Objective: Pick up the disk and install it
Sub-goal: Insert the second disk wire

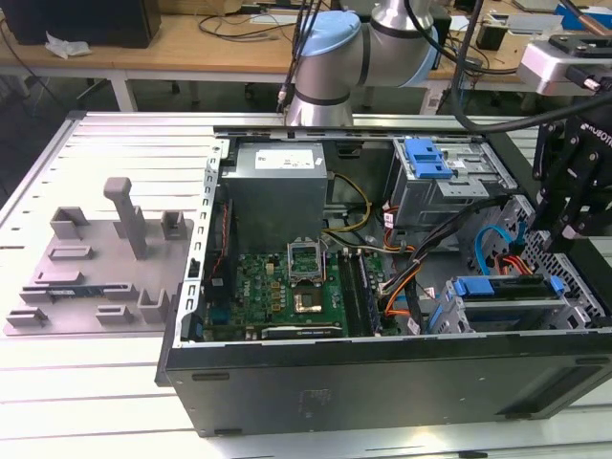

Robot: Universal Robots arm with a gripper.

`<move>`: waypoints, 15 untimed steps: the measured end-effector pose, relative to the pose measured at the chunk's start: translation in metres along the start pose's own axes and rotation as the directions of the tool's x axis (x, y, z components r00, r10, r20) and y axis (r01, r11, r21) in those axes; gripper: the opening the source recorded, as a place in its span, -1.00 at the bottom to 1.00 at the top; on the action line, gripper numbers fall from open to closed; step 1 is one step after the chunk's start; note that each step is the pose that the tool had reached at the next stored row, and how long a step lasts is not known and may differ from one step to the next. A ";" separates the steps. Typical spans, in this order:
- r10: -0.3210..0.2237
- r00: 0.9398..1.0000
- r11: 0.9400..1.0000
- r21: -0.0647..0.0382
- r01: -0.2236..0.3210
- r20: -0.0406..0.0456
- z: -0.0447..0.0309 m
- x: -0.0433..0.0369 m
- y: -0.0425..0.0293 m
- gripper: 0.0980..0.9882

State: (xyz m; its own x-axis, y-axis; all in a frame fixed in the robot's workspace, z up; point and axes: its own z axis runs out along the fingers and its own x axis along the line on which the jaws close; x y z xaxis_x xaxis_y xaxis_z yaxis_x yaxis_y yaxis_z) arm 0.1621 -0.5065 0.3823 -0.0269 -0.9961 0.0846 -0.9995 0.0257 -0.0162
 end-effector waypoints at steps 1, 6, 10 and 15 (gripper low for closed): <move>0.000 1.000 1.000 0.000 0.000 0.000 0.0007 -0.0013 0.0000 -0.37; -0.003 1.000 1.000 0.000 0.003 -0.004 0.0056 -0.0097 0.0087 -0.37; -0.004 1.000 1.000 0.000 0.004 -0.004 0.0099 -0.0098 0.0153 -0.37; -0.005 1.000 1.000 -0.001 0.005 -0.006 0.0138 -0.0087 0.0161 -0.37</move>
State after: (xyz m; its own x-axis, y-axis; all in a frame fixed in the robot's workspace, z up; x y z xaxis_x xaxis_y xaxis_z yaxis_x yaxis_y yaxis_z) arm 0.1465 -0.4987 0.3676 -0.0222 -0.9956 0.0909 -0.9997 0.0209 -0.0146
